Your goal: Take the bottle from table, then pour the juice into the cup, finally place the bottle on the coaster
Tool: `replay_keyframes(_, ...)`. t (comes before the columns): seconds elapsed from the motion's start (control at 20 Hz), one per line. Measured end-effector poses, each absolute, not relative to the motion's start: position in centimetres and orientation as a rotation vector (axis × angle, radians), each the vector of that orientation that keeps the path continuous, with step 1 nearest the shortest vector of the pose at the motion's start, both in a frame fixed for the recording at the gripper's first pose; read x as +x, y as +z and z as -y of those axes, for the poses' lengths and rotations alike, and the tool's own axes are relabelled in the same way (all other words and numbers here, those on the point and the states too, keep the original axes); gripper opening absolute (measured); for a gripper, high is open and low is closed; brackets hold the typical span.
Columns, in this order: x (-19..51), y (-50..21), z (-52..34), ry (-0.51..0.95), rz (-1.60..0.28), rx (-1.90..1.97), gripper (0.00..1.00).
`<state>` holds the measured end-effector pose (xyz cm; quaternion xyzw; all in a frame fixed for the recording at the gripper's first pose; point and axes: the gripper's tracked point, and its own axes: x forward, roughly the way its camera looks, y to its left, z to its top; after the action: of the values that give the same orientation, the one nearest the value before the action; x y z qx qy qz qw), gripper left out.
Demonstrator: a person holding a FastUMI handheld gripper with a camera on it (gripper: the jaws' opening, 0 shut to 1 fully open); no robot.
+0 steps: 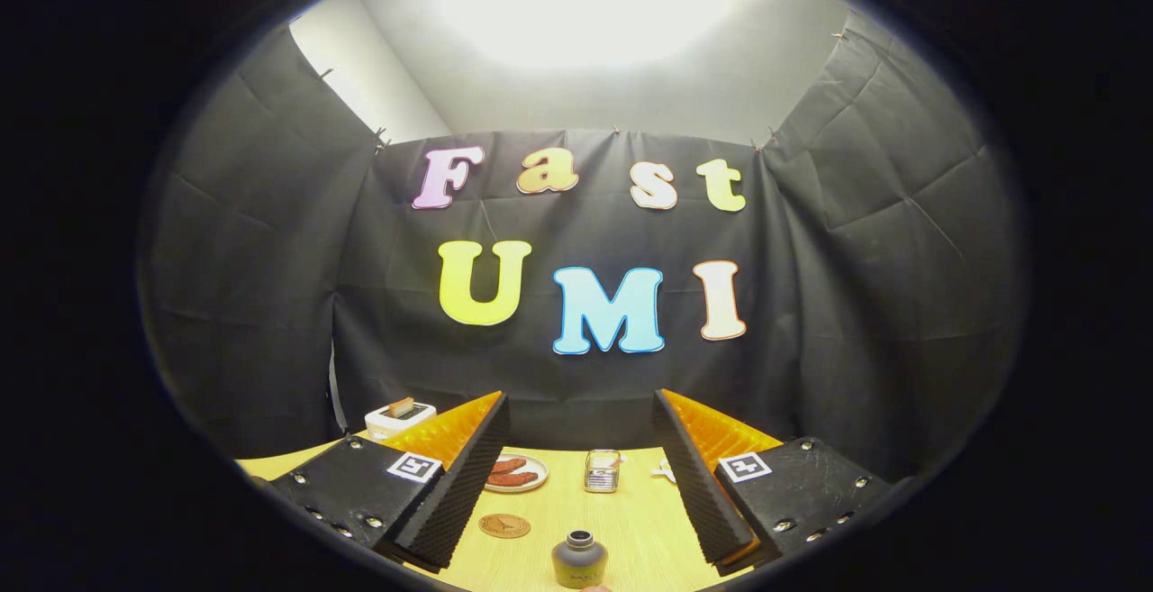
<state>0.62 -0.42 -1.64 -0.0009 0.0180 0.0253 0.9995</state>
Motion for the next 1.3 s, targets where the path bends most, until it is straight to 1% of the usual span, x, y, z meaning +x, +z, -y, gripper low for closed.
replay_keyframes(0.4,0.7,-3.7,0.1,0.099,-0.042,0.006,0.97)
replay_keyframes(0.95,1.0,-10.9,1.8,0.119,-0.100,-0.037,0.97)
replay_keyframes(1.3,1.8,-15.8,0.9,0.187,-0.159,-0.047,0.97)
